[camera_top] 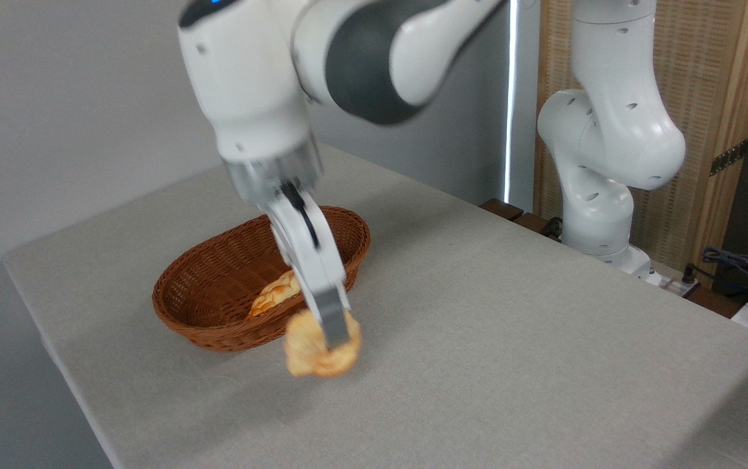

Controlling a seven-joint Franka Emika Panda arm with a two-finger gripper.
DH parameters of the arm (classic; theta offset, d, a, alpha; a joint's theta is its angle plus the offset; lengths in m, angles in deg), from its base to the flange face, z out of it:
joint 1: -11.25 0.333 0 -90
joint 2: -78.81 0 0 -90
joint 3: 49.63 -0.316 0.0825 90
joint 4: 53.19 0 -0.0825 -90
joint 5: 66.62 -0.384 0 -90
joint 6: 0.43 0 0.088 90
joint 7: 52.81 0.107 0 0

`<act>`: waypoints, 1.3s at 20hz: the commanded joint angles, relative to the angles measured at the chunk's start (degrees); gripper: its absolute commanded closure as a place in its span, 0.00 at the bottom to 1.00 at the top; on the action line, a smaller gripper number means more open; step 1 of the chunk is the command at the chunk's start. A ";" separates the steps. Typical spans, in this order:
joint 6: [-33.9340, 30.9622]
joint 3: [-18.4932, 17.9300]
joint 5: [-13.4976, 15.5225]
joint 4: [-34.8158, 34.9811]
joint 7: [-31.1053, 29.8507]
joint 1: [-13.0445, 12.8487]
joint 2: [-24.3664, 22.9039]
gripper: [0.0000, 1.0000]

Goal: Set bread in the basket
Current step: 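Lift the bun and carry it over the wicker basket, then release the bun into the basket and raise the gripper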

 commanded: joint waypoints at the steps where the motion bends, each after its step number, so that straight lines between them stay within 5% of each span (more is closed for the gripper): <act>1: -0.09 4.73 3.30 -1.12 -6.44 -0.16 -2.50 0.35; 10: 0.53 18.27 4.89 -1.12 -27.54 -0.16 -3.12 0.19; 15: 0.44 19.51 7.09 -1.12 -29.39 -0.25 -3.20 0.01; 26: 0.44 18.99 7.09 -1.12 -28.87 -0.08 -3.38 0.00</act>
